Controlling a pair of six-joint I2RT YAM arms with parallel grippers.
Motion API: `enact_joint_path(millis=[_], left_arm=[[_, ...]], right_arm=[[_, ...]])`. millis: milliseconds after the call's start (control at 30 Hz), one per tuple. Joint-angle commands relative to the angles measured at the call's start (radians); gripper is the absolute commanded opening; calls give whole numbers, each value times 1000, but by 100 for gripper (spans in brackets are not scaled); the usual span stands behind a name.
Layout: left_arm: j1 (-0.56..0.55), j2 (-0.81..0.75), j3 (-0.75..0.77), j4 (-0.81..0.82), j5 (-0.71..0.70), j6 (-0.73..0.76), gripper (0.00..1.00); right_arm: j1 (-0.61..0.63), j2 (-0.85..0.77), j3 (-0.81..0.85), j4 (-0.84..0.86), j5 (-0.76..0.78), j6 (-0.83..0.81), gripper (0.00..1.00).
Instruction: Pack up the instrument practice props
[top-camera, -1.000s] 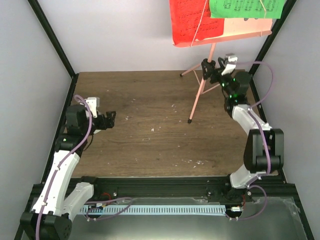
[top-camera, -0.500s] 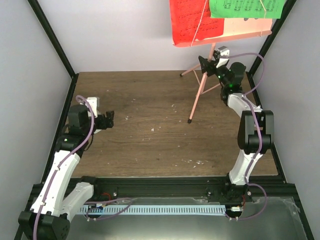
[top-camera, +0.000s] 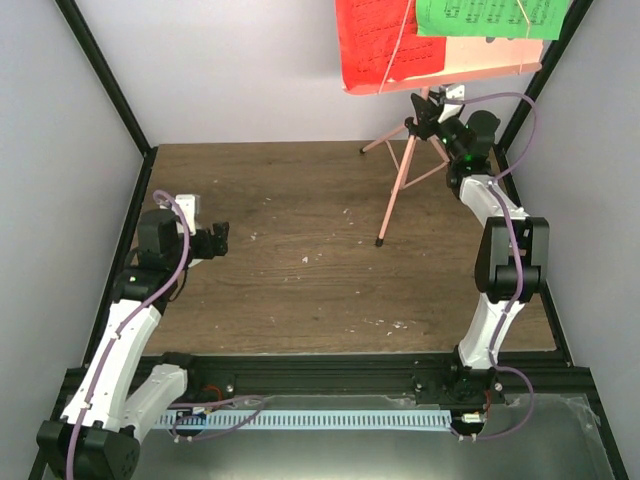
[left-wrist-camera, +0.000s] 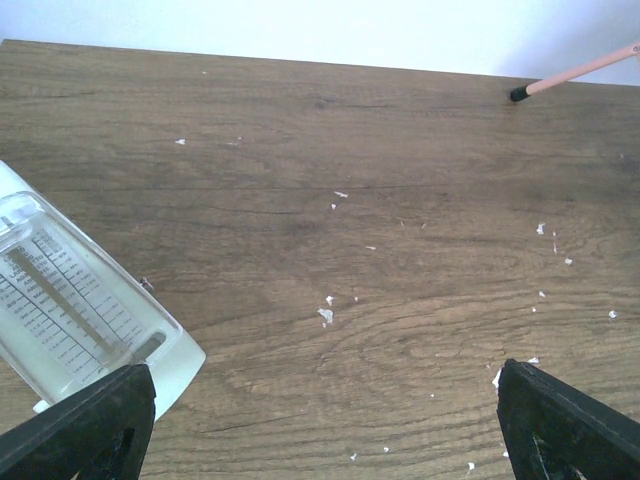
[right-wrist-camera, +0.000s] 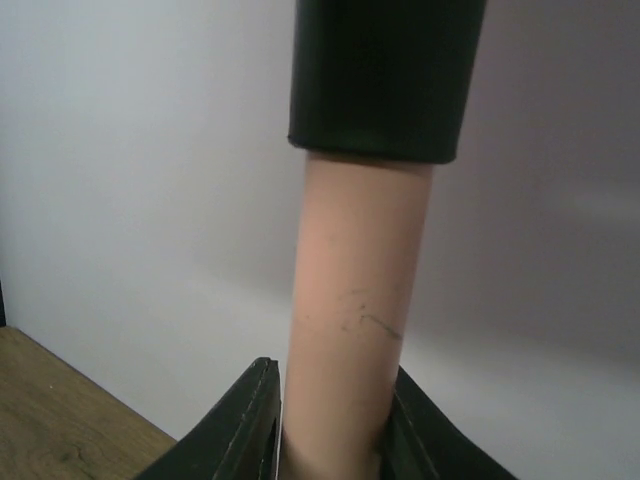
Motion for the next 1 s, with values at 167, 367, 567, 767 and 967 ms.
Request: enact_joint_path(millis=[167, 367, 567, 767, 967], left_arm=[[-4, -1, -9, 28, 20, 21, 94], [-6, 3, -10, 29, 25, 20, 94], [-5, 10, -11, 31, 31, 20, 94], [-3, 15, -11, 29, 32, 20, 94], [-5, 16, -11, 30, 35, 18, 94]], right_arm=[[6, -71, -76, 51, -76, -11, 13], [20, -138, -136, 39, -7, -40, 1], [70, -217, -222, 53, 105, -51, 1], [163, -298, -323, 98, 302, -28, 1], [272, -367, -394, 117, 491, 5, 1]])
